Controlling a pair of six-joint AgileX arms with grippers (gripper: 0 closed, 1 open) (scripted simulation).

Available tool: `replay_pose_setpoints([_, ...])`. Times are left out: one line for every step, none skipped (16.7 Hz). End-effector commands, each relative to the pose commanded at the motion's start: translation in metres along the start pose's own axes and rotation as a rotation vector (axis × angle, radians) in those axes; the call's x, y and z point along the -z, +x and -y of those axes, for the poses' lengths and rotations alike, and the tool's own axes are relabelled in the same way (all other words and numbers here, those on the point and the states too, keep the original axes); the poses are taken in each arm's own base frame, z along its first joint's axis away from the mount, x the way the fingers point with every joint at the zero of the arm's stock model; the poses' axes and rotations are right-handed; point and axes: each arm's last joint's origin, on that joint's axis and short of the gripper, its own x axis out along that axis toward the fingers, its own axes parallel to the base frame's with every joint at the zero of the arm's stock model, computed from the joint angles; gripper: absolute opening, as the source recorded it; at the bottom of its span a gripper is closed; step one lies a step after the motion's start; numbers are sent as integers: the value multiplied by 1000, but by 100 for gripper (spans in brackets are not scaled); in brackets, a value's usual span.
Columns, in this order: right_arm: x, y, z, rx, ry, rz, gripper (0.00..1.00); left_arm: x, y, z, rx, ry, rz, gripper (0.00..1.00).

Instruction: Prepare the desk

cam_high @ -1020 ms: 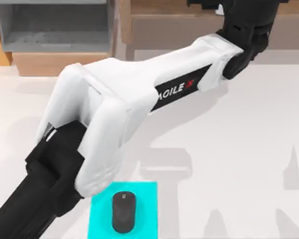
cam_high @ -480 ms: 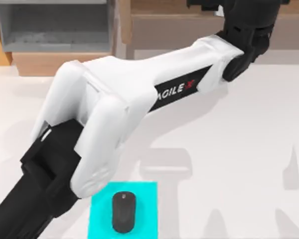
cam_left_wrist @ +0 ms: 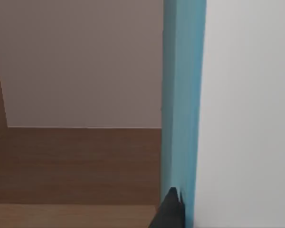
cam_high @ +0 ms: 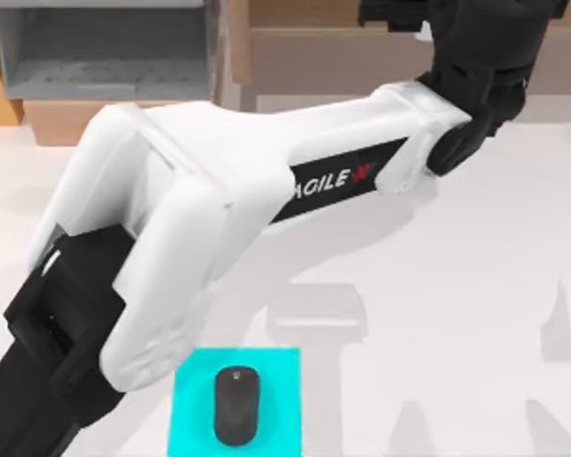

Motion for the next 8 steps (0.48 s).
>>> replay_pose_setpoints([0,0,0,0,0,0,100,0,0,0,0,0,0,0])
replay_pose_setpoints([0,0,0,0,0,0,100,0,0,0,0,0,0,0])
replay_pose_setpoints([0,0,0,0,0,0,100,2,3,-2,-5,5,-3,0])
replay_pose_setpoints([0,0,0,0,0,0,100,2,3,-2,-5,5,-3,0])
replay_pose_setpoints([0,0,0,0,0,0,100,1,0,-1,-3,9,-2,0])
replay_pose_setpoints([0,0,0,0,0,0,100,-1,-5,1,1,19,0,0])
replay_pose_setpoints([0,0,0,0,0,0,100,-2,-14,3,8,36,1,0])
replay_pose_setpoints([0,0,0,0,0,0,100,-3,-25,7,17,60,0,0])
